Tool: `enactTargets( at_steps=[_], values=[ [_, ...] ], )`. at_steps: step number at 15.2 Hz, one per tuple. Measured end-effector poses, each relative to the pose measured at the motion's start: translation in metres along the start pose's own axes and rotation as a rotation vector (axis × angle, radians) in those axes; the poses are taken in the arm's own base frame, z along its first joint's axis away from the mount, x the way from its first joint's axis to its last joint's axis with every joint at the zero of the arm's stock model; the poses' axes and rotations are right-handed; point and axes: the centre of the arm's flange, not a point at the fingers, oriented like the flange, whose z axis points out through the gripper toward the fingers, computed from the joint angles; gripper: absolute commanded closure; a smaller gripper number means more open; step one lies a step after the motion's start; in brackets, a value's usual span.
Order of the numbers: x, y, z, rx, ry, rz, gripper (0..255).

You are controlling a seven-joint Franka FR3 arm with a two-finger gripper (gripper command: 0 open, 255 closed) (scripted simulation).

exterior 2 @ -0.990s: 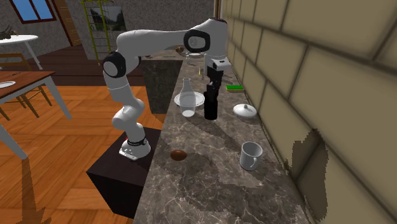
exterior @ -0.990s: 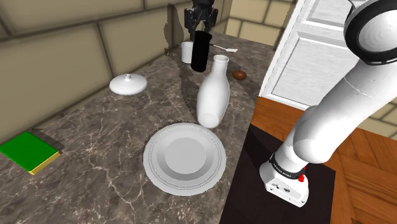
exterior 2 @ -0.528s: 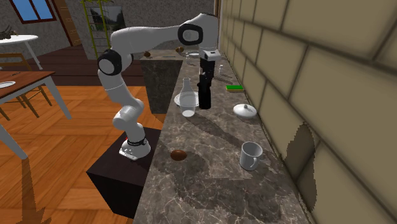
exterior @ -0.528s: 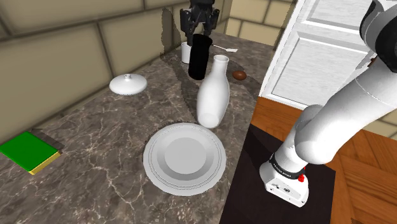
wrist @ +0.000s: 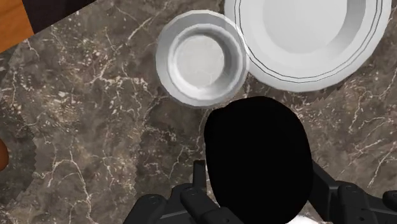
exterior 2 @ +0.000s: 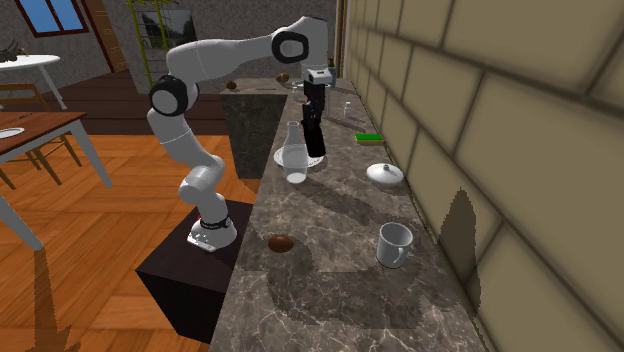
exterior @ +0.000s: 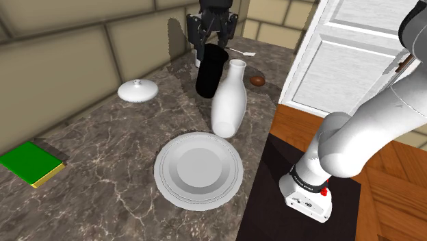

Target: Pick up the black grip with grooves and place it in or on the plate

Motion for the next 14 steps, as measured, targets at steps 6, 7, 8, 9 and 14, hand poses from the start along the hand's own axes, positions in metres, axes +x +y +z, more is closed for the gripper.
enactTargets(
  at_steps=[6,7,8,9,14],
  values=[
    [-0.055,-0.057,-0.012,0.0,0.0,0.0,255],
    [-0.062,-0.066,-0.013,0.0,0.0,0.0,255],
    [-0.072,-0.077,-0.015,0.0,0.0,-0.001,255],
    [-0.081,-0.085,-0.017,0.0,0.0,0.0,255],
    [-0.123,-0.126,-0.02,0.0,0.0,0.0,255]
  ],
)
